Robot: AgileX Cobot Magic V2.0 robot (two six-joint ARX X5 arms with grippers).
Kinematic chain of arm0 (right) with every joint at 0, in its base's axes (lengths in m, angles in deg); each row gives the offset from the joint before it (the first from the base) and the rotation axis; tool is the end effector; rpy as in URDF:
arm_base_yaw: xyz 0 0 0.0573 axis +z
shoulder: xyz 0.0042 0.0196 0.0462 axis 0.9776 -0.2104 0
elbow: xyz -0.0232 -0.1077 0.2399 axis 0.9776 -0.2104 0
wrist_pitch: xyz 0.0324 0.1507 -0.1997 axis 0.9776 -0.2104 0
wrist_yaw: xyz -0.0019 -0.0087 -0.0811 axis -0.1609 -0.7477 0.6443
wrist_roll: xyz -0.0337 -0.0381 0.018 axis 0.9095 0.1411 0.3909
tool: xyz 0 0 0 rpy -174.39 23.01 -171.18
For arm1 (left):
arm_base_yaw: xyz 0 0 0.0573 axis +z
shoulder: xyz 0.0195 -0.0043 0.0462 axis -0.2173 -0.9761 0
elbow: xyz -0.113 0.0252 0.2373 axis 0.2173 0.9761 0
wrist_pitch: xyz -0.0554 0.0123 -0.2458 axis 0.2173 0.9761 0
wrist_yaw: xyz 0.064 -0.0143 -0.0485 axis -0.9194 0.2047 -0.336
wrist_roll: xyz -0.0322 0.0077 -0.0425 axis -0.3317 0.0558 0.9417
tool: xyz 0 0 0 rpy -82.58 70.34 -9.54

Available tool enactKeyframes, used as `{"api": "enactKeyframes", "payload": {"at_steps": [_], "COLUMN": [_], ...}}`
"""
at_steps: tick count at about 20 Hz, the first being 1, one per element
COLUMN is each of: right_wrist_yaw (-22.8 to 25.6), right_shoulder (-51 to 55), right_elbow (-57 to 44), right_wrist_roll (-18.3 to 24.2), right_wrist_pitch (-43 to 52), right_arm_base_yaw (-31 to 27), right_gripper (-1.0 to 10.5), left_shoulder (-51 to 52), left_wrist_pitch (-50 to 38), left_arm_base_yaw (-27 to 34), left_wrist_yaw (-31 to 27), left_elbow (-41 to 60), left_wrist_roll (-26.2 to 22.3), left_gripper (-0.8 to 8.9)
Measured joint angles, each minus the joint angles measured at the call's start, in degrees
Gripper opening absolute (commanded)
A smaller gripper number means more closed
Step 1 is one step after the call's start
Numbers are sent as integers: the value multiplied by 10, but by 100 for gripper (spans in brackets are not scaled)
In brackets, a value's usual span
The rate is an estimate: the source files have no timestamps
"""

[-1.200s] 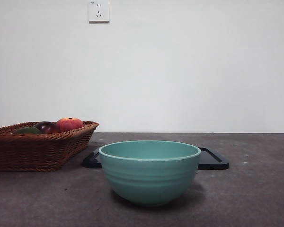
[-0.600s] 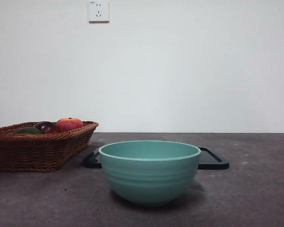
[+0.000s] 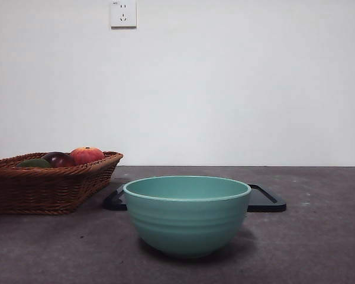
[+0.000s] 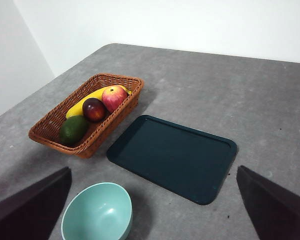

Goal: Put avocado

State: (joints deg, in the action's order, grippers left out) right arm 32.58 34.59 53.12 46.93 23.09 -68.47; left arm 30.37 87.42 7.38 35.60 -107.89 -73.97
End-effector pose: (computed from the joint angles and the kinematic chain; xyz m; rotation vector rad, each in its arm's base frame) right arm 0.0839 0.0272 0.3535 0.1226 0.3619 0.6107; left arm 0.0905 -0.0247 0.3648 -0.2782 0.4044 -0.6522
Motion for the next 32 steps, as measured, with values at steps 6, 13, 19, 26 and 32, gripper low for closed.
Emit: {"api": "enactKeyframes", "payload": {"at_steps": [6,13,19,26,32], "right_wrist_yaw": [-2,-2,-2,-2,-2], "right_shoulder": [0,0,0,0,0], "right_elbow": [0,0,0,0,0], "right_wrist_roll": [0,-5,-5,-5,-15], "right_wrist_pitch": [0,0,0,0,0], "right_arm_base_yaw": [0,0,0,0,0], "right_gripper": [595,595,595,595,595], "left_shoulder": [-1,-67,-209,-429,-582], "left_wrist_pitch": [9,81,149,173,101], "left_arm_base_yaw": [0,0,0,-3,-15], "left_wrist_yaw": [0,-43,-129,-168,-213], "left_elbow": [0,-34,-90,-153,-154], "left_wrist_roll": [0,-8,-19,-36,-43], "left_gripper": [562,562,562,562,562]}}
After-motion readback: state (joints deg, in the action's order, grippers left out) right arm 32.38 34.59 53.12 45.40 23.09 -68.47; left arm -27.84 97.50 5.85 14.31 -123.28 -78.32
